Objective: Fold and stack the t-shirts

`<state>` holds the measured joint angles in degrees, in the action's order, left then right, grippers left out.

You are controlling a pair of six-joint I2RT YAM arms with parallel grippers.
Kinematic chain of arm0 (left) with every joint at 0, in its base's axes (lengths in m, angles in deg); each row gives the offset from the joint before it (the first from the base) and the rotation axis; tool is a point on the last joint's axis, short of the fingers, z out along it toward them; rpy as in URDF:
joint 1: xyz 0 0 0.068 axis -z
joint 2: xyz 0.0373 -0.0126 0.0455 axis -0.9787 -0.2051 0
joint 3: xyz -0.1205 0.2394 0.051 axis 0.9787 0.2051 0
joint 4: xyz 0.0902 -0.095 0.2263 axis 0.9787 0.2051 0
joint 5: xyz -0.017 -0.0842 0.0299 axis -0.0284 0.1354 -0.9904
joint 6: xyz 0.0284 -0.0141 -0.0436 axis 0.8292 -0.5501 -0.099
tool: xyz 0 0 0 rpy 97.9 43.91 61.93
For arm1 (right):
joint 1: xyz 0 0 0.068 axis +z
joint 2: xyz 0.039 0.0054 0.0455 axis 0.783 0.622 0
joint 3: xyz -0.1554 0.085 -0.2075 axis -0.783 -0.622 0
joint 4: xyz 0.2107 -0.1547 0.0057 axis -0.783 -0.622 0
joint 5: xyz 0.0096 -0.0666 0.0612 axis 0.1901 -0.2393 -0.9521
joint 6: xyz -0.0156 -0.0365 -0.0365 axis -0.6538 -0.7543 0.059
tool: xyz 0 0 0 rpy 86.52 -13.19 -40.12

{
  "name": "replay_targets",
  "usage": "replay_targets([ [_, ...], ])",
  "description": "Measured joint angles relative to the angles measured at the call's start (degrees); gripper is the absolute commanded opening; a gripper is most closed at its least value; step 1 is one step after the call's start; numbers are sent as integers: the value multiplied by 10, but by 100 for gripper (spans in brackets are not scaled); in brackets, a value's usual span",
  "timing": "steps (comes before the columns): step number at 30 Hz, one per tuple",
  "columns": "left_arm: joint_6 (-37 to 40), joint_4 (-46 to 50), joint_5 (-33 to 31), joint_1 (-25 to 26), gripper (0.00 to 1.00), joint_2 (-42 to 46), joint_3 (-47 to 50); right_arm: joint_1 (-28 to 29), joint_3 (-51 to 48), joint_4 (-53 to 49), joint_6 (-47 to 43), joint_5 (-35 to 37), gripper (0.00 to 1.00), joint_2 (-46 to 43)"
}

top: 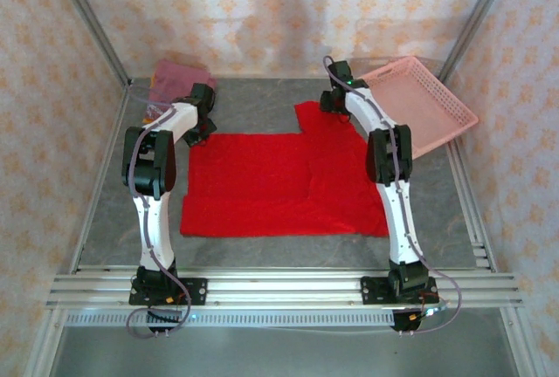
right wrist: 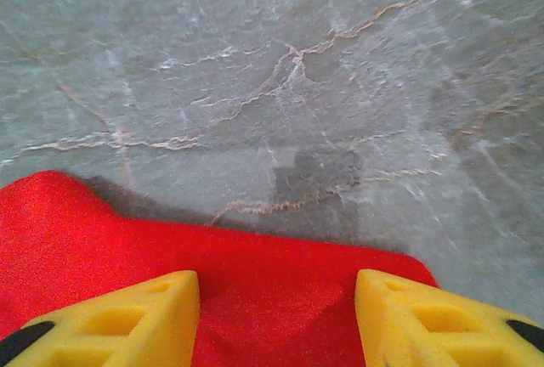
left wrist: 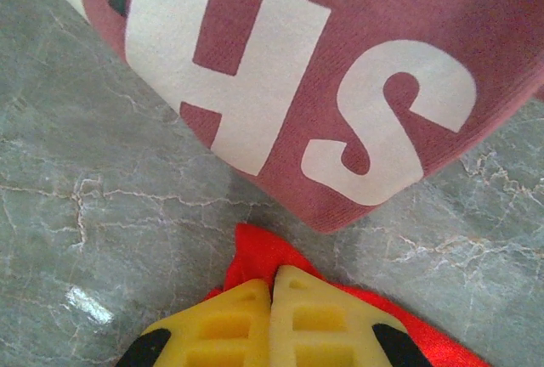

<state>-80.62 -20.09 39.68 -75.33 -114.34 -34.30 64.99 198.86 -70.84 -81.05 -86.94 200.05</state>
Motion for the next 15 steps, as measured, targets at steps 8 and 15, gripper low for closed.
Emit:
replay_targets([
  [8, 0, 0, 6, 0, 0, 0, 0, 0, 57, -62, -23, -3, 9, 33],
  [15, 0, 0, 12, 0, 0, 0, 0, 0, 61, -76, -31, -3, 0, 31],
])
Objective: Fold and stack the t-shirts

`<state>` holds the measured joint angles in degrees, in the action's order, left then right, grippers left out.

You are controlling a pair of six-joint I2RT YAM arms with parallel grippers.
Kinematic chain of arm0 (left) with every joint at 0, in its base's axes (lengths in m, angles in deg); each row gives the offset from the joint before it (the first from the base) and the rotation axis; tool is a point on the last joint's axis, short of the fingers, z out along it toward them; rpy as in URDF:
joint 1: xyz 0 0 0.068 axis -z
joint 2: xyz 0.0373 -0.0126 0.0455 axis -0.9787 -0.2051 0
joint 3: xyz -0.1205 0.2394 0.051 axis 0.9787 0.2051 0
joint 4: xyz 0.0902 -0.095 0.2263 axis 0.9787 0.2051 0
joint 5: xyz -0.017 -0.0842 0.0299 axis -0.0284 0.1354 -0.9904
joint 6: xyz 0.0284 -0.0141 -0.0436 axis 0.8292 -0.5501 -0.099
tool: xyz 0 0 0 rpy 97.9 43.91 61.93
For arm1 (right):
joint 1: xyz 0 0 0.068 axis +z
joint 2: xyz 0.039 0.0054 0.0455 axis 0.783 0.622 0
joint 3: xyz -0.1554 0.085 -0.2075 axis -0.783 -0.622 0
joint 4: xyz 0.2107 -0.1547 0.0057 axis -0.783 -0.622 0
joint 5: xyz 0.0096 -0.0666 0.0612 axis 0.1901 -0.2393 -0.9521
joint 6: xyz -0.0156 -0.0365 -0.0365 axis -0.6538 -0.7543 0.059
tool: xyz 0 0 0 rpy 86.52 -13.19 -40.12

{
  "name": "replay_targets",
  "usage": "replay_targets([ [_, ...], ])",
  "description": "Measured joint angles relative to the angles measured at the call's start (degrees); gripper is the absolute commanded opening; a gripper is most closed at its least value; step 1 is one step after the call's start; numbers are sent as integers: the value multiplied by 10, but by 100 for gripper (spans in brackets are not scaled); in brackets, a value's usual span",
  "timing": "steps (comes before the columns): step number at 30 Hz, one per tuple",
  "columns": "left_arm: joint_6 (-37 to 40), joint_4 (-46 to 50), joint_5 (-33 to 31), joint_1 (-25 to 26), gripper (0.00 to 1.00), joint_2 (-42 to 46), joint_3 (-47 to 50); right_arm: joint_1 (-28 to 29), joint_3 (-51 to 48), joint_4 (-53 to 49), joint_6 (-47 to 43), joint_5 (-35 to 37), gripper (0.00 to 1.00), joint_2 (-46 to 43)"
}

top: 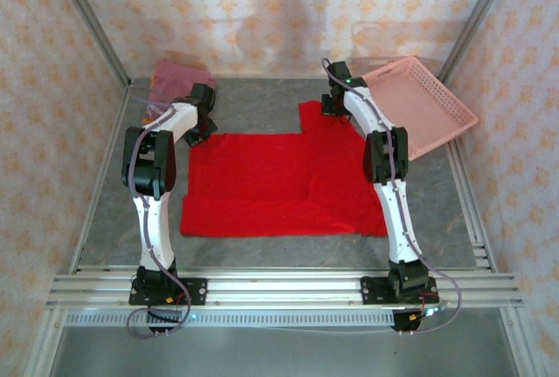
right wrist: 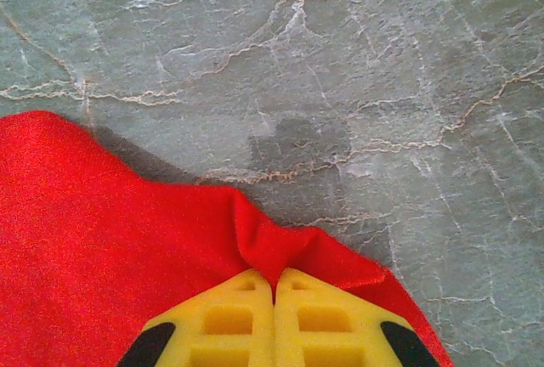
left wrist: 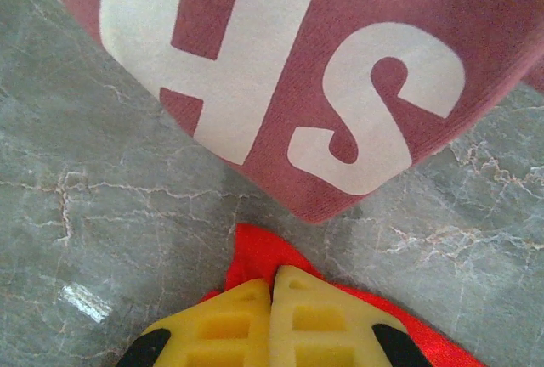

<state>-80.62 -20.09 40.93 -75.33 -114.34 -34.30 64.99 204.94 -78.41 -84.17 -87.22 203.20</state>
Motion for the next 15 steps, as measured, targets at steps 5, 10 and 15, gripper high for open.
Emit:
replay_targets([
  [5, 0, 0, 0, 0, 0, 1, 0, 0, 0, -14, 0, -2, 0, -8],
  [10, 5, 0, 0, 0, 0, 14, 0, 0, -64, -10, 1, -7, 0, -73],
  [15, 10, 0, 0, 0, 0, 54, 18, 0, -244, 52, 11, -5, 0, -225],
])
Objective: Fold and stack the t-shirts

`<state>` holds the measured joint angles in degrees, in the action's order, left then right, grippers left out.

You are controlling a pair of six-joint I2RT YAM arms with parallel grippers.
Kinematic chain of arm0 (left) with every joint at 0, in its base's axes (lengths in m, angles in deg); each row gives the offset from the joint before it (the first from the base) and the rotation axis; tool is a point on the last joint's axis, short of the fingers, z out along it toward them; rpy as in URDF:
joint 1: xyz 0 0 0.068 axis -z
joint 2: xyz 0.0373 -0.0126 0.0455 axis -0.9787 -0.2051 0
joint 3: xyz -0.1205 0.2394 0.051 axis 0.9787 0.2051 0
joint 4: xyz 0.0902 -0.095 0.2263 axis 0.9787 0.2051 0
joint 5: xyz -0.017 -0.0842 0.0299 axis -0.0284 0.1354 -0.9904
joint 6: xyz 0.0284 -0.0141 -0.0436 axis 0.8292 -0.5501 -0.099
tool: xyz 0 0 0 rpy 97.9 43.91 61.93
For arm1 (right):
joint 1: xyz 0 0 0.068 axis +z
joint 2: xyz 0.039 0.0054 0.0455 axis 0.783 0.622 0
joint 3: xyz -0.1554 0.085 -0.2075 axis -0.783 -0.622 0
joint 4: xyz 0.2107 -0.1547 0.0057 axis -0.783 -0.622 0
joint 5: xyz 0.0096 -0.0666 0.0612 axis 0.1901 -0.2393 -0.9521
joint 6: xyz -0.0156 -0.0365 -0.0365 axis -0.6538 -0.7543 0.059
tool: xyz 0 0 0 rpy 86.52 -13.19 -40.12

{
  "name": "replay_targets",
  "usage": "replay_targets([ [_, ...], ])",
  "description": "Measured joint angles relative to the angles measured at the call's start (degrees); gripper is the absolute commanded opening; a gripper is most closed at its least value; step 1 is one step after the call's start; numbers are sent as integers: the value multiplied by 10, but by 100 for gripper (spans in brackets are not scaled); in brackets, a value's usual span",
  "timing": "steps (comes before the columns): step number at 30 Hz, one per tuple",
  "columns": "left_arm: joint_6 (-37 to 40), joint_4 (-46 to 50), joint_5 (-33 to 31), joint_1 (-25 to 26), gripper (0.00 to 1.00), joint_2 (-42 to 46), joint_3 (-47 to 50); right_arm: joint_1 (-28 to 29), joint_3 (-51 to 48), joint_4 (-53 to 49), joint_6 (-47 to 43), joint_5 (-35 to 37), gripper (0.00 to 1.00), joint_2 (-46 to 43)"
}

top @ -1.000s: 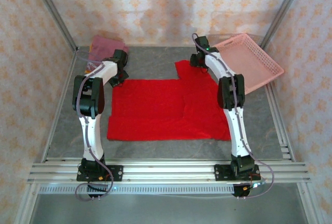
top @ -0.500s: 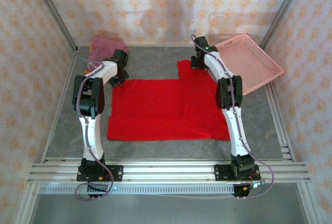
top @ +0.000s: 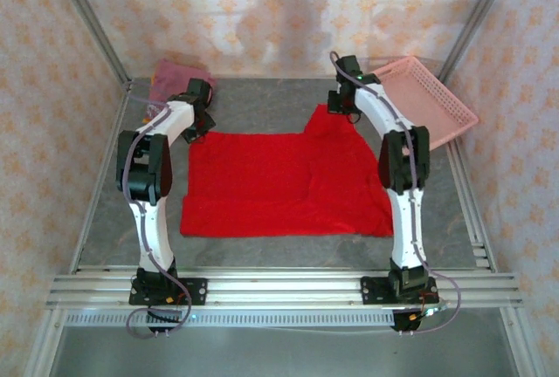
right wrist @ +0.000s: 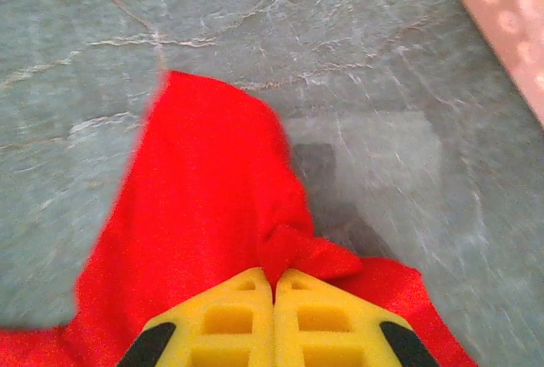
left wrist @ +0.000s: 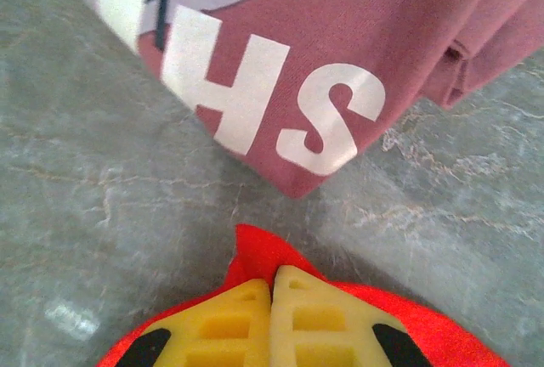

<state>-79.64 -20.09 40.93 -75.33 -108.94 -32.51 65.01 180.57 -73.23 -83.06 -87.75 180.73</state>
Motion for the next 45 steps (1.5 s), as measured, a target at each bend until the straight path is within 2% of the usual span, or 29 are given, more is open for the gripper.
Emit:
replay_targets([
  [10, 1, 0, 2, 0, 0, 102, 88, 4, -284, 99, 23, -2, 0, -242],
  [17, 0, -1, 5, 0, 0, 184, 145, 7, -418, 118, 36, -6, 0, -374],
  [31, 1, 1, 5, 0, 0, 259, 242, 7, -519, 71, 39, -18, 0, -557],
  [45, 5, 16, 5, 0, 0, 330, 304, 9, -552, -33, 39, -27, 0, -650],
])
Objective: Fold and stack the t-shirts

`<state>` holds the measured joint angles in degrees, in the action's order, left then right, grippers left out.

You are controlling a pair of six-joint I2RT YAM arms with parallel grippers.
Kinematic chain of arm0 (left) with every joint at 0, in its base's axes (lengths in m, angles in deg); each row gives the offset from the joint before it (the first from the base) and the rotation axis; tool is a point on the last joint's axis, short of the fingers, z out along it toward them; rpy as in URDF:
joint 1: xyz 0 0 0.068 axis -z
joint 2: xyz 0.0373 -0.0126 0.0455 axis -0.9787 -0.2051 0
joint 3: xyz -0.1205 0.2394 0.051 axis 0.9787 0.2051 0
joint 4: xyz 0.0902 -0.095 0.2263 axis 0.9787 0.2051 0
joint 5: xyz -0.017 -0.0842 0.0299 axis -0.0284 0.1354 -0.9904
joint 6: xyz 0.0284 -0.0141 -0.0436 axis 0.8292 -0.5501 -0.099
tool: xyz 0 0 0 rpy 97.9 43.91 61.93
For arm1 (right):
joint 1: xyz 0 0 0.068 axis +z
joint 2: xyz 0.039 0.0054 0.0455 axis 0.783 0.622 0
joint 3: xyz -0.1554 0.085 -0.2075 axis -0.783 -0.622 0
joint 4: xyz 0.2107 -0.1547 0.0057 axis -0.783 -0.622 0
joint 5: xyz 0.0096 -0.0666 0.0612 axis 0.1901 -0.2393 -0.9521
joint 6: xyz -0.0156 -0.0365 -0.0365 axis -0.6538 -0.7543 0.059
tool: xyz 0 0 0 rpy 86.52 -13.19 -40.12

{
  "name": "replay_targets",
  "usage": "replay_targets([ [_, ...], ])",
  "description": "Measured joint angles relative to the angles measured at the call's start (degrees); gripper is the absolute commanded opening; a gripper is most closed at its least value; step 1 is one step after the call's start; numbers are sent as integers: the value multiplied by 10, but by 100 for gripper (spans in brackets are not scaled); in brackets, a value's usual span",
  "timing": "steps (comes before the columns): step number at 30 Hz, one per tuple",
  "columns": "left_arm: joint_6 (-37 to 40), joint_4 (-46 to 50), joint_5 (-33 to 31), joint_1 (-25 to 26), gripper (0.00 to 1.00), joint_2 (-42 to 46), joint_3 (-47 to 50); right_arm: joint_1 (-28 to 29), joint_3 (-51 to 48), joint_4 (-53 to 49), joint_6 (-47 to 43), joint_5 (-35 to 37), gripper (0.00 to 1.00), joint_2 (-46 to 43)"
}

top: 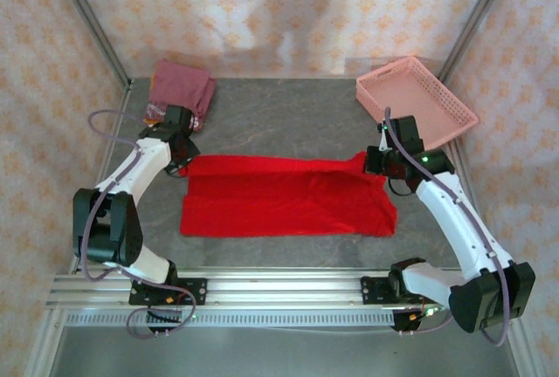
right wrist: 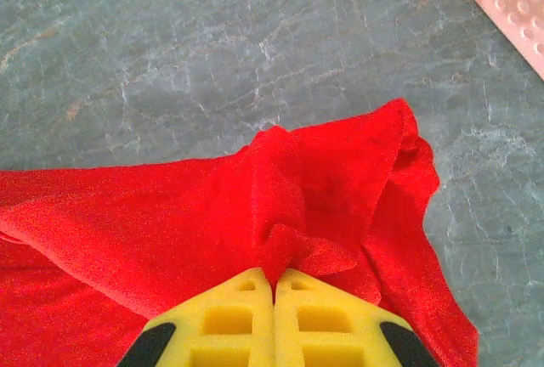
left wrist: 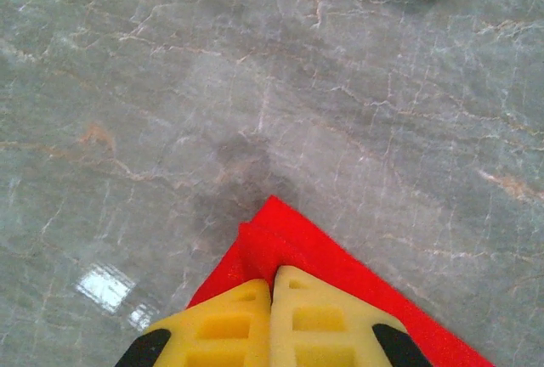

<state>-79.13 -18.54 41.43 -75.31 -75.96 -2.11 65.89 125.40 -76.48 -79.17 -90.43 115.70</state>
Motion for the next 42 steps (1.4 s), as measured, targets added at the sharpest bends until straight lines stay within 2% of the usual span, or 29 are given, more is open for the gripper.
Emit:
replay_targets([
  [11, 0, 21, 9, 0, 0, 51, 54, 4, -14, -57, 0, 0, 0, -51],
  [18, 0, 43, 16, 0, 0, 92, 70, 4, -3, -96, 14, 0, 0, -40],
  [24, 0, 53, 27, 1, 0, 106, 83, 4, -3, -124, 61, 2, 0, -34],
  [42, 0, 75, 40, 2, 0, 137, 153, 4, -99, -106, 147, -30, 0, 14],
])
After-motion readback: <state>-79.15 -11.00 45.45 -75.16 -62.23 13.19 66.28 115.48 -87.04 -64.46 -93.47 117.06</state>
